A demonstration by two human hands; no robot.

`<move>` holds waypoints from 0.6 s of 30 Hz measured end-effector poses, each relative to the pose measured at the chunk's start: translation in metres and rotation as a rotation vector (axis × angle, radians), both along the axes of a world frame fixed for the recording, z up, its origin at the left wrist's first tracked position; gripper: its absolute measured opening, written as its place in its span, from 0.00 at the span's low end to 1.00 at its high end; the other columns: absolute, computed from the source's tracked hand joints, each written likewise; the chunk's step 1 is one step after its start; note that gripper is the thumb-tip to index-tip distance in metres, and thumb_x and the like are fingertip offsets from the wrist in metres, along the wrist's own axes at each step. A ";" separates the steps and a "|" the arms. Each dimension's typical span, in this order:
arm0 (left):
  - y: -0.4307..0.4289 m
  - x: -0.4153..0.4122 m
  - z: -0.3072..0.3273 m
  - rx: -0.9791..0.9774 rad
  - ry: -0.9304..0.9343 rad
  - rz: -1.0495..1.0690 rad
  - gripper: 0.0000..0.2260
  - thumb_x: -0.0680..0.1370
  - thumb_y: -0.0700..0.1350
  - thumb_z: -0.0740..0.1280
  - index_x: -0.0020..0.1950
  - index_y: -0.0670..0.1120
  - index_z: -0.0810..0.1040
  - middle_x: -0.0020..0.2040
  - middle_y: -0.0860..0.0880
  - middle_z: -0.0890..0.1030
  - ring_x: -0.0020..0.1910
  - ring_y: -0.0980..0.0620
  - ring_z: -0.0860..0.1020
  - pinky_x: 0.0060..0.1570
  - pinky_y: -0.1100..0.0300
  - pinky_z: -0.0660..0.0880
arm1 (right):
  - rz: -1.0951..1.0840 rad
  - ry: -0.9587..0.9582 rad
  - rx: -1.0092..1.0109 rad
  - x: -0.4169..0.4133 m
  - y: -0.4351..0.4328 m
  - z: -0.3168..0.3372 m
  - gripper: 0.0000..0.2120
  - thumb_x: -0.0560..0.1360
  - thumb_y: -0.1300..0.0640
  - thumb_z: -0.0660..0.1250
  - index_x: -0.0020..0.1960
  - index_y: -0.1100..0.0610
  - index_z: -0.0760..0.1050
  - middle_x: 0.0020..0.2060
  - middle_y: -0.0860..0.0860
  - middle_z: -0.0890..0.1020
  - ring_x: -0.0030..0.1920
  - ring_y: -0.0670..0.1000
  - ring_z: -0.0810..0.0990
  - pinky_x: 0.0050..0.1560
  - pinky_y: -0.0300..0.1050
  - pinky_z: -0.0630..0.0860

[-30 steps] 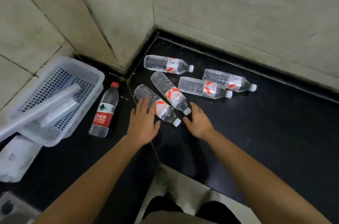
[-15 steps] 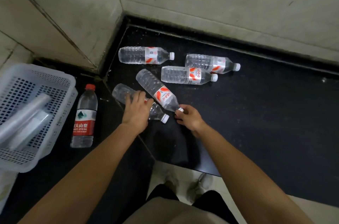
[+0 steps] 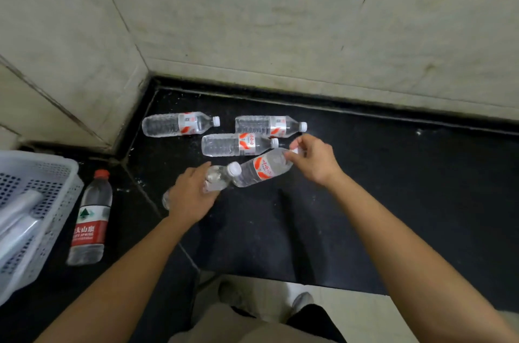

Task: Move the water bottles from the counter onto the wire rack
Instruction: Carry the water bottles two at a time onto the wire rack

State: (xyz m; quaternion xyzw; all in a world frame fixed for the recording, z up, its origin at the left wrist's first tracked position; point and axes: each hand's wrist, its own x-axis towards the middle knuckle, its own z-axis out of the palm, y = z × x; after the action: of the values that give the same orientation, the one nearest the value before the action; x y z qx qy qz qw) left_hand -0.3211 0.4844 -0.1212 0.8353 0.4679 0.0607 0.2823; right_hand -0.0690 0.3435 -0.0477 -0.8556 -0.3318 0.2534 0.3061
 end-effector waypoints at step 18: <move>-0.047 0.032 0.012 -0.115 -0.217 0.226 0.37 0.67 0.52 0.80 0.70 0.54 0.64 0.64 0.49 0.71 0.62 0.47 0.74 0.59 0.45 0.75 | 0.265 0.078 0.220 -0.026 -0.014 -0.042 0.47 0.74 0.55 0.76 0.80 0.44 0.48 0.80 0.45 0.56 0.79 0.47 0.59 0.77 0.47 0.61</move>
State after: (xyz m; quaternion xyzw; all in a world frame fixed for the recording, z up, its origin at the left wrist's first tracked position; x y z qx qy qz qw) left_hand -0.2896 0.4372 -0.1091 0.7484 0.5283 0.1550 0.3698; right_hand -0.0949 0.3294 -0.0896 -0.7551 -0.4554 0.2870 0.3743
